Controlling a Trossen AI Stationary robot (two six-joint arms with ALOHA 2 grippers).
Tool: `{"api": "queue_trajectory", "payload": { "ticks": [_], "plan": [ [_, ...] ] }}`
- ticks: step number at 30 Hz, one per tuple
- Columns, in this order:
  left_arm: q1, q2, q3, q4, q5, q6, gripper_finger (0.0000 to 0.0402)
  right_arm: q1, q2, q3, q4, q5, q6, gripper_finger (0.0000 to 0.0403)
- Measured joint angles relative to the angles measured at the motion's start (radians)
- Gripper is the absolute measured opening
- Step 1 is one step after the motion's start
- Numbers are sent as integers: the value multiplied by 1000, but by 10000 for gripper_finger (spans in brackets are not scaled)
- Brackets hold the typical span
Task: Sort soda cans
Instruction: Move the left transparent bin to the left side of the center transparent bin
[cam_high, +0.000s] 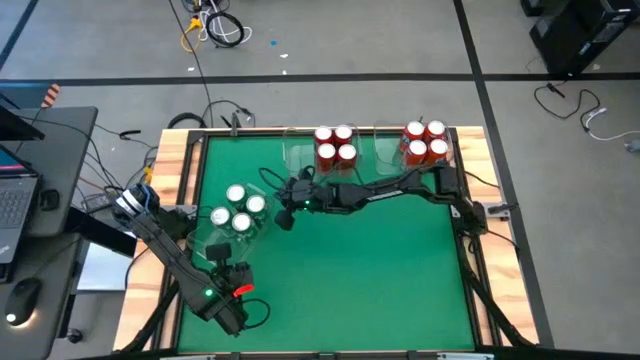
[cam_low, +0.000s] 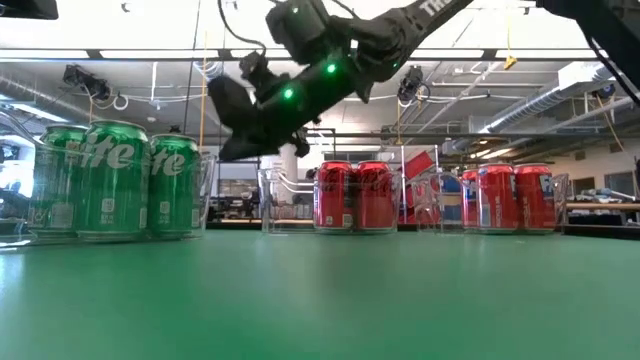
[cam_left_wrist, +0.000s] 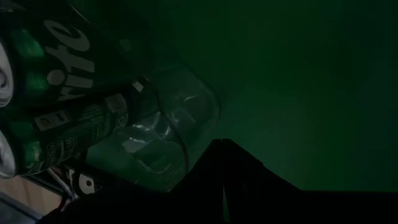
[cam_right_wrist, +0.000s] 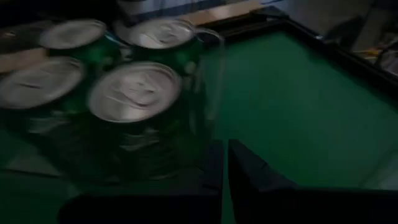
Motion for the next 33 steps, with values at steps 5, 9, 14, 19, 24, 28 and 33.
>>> {"api": "queue_trajectory", "payload": {
  "ticks": [5,9,14,19,24,28,33],
  "plan": [
    [0,-1,0,8,-5,0,0,-10,23,3,19,-53,4,11],
    [0,-1,0,7,-17,-2,0,0,24,2,14,-108,-12,2],
    [-9,-1,0,6,-24,-24,0,49,21,2,-46,-147,-23,1],
    [-25,-1,0,7,-26,-45,0,119,-1,2,-91,-154,-31,2],
    [-37,-1,1,11,-27,-58,0,177,-16,2,-104,-96,-119,7],
    [-38,-1,1,18,-29,-58,0,154,-23,16,-84,-69,-222,38],
    [-38,-1,1,16,-32,-47,0,117,-23,54,-91,-97,-339,94]
  ]
}}
